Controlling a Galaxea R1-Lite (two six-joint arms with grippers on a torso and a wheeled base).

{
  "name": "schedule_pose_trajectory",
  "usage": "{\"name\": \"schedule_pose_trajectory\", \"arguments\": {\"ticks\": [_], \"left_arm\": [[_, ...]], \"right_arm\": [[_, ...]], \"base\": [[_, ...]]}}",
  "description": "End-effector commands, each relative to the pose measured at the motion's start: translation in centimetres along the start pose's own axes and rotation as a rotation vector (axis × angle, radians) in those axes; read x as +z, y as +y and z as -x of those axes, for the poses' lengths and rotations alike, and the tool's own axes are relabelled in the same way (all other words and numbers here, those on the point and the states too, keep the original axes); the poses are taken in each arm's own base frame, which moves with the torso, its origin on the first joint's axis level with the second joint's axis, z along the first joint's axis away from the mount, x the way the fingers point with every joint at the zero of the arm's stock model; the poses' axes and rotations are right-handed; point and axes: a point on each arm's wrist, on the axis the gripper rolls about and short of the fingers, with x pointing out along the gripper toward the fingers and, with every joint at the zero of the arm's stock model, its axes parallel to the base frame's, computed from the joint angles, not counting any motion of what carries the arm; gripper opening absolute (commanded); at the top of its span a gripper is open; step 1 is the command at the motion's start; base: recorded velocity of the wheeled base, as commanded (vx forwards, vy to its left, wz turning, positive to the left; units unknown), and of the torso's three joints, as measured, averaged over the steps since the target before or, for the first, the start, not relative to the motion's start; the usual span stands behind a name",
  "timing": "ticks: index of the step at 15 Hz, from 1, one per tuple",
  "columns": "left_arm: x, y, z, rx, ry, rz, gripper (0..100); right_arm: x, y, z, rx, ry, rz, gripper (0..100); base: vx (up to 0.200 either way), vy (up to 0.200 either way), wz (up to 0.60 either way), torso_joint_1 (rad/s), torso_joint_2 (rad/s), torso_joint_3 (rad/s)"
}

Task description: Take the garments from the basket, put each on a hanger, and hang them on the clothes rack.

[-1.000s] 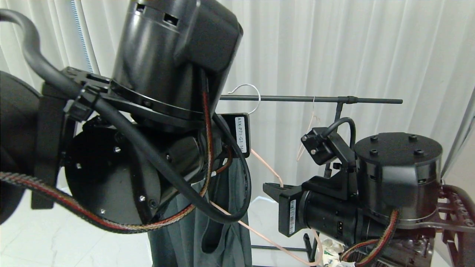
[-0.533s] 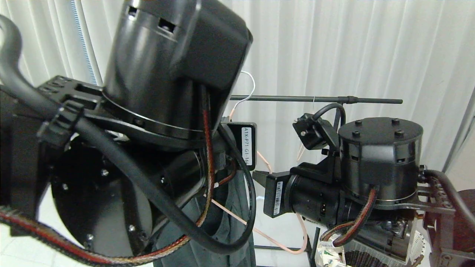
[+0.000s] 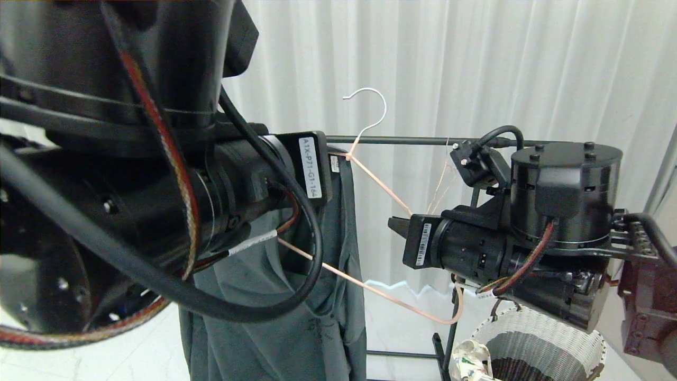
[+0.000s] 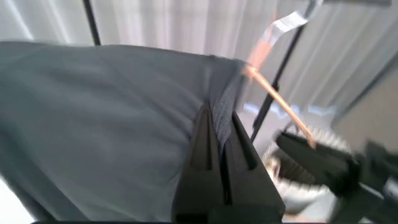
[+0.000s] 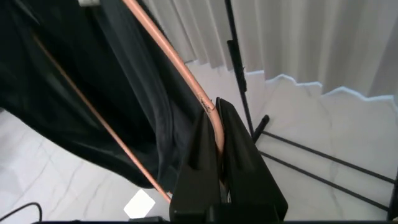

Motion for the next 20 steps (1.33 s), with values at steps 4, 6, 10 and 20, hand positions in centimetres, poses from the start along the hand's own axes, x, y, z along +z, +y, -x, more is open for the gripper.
{"name": "schedule_pose_trajectory", "arguments": {"ticks": [4,6,10,20], "left_arm": [[0.1,0.4,-0.5,-0.007,-0.023,0.015,0],[-0.5,0.2,-1.0,-0.008,-0.021,0.013,0],[0.3,0.0,-1.9,-0.017,-0.088,0.057,0],[2.1,-1.1,-3.3,-0.074,-0.145,0.095,0]], "right_arm": [[1.0,-0.2,0.7,-0.004,-0.039,-0.011,0],[1.5,-0.6,0.7,-0.048,-0.075,-0.014,0],[2.9,-0.8,1.1,-0.049,-0.181,0.027,0],[2.6,-0.7,2.6,-0.045,-0.279,0.244,0]], "base": [[0.000,0.000,0.00,0.000,0.00,0.000],[0.000,0.000,0.00,0.000,0.00,0.000],[0.000,0.000,0.00,0.000,0.00,0.000],[0.000,0.000,0.00,0.000,0.00,0.000]]}}
